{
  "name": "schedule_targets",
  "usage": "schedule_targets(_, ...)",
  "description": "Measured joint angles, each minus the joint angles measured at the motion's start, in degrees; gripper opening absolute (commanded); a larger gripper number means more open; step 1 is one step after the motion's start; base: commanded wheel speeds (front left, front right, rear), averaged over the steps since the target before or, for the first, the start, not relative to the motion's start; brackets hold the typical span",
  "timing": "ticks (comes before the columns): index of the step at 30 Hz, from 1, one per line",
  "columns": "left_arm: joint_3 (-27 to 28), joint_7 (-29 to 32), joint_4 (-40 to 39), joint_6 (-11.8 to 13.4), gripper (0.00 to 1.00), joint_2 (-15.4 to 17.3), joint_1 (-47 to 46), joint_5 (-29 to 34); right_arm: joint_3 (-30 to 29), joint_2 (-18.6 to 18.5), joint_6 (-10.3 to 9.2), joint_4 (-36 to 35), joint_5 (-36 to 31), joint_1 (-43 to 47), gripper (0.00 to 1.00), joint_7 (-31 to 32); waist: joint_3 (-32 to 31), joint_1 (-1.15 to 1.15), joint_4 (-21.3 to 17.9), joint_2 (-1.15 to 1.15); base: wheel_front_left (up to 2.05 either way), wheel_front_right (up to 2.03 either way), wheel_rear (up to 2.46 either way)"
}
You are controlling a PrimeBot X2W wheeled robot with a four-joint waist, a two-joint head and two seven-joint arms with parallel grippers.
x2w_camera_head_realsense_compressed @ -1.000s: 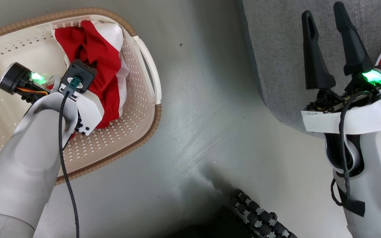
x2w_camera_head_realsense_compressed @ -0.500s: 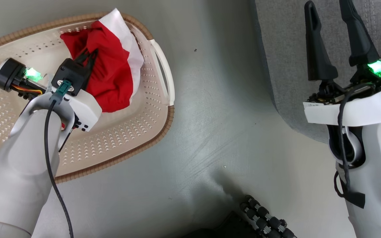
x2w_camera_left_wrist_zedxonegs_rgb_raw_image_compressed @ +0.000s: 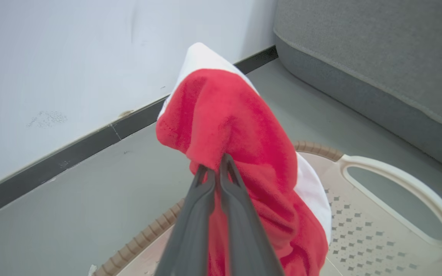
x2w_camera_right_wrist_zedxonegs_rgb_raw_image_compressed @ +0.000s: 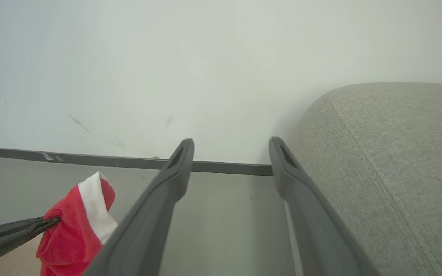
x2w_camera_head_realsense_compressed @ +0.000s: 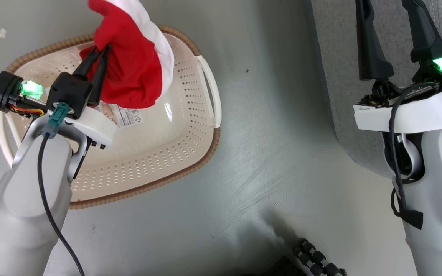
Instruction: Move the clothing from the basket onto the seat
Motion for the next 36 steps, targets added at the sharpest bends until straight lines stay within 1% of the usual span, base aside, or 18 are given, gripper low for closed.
schedule_targets(10,3.1,-0.3,-9.2,2.7,0.00,0.6,3.1,-1.9,0.0,-0.1,0.00,1.8,-2.1,-0.5,1.00,0.0,-3.4,0.00,2.6,0.00,0.00,0.00,0.00)
schedule_targets(14,3.8,-0.3,-12.8,3.2,0.00,0.8,4.4,-2.2,0.6,-0.1,0.00,2.8,-2.8,-0.5,1.00,0.0,-4.9,0.00,3.6,0.00,0.00,0.00,0.00)
schedule_targets(19,4.3,-0.5,-18.8,3.2,0.00,1.2,4.7,-2.2,1.5,-0.2,0.00,4.1,-4.0,-0.5,1.00,0.0,-7.0,0.00,4.8,0.00,0.00,0.00,0.00)
schedule_targets(24,4.4,-0.5,-22.9,3.2,0.00,1.7,4.8,-2.1,2.2,-0.2,0.00,5.4,-4.7,-0.4,1.00,0.0,-9.2,0.00,6.0,0.00,0.00,0.00,0.00)
schedule_targets(34,3.8,-0.5,-26.9,2.6,0.00,2.0,8.6,-2.0,2.8,-0.4,0.00,8.2,-6.6,1.6,1.00,0.0,-14.5,0.00,8.0,0.00,0.00,0.00,0.00)
schedule_targets(36,3.6,-0.5,-27.5,2.2,0.00,2.2,9.5,-2.0,3.2,-0.7,0.00,8.9,-6.8,2.3,1.00,0.0,-15.6,-0.01,8.4,0.00,0.00,0.00,0.00)
